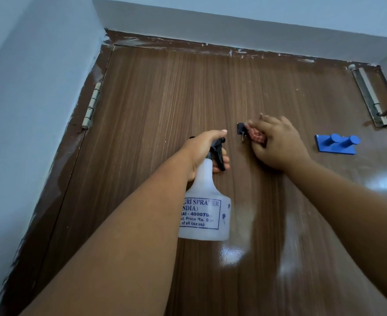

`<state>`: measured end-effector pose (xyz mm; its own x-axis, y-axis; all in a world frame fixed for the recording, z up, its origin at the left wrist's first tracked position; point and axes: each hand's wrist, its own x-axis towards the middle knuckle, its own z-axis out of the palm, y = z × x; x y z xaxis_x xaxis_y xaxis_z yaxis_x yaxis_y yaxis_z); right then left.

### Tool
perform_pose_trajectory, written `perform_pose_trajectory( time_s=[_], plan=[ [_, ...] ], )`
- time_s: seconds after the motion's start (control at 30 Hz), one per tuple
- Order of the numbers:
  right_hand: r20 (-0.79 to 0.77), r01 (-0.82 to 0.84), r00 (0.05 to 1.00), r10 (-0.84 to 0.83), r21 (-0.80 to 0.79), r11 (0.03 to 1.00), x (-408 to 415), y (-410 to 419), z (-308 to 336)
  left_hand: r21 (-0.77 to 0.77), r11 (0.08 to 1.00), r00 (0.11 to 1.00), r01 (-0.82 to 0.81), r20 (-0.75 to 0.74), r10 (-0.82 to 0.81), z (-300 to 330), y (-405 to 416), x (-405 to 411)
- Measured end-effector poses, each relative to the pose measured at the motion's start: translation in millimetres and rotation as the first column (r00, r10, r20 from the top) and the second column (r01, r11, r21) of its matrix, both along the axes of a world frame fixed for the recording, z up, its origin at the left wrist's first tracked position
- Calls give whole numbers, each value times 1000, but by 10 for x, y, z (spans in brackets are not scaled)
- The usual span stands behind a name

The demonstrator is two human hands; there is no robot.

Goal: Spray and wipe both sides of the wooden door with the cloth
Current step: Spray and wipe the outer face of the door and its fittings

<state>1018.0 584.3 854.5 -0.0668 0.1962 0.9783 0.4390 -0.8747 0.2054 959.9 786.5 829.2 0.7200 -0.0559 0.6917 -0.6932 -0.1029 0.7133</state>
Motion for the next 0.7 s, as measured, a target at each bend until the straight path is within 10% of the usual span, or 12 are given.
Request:
perform_pose_trajectory(
  time_s=[0.13, 0.37, 0.57, 0.7],
  plan=[
    [51, -130, 991, 123, 571, 811, 146, -102, -435, 24, 1000, 1000, -4, -23, 5, -14, -15, -102],
    [38, -137, 988, 149, 656, 742, 75, 293, -415, -10, 985, 985, -173, -5, 173, -244, 219, -470],
    [-9, -61, 998, 61, -21, 998, -246, 1705, -1292, -71, 962, 961, -263, 65, 268, -274, 589, -1104],
    [-177, -358, 931, 318, -594, 720, -524, 1824, -1794, 1, 932, 928, -362, 92, 361, -204, 507, -1167]
  ],
)
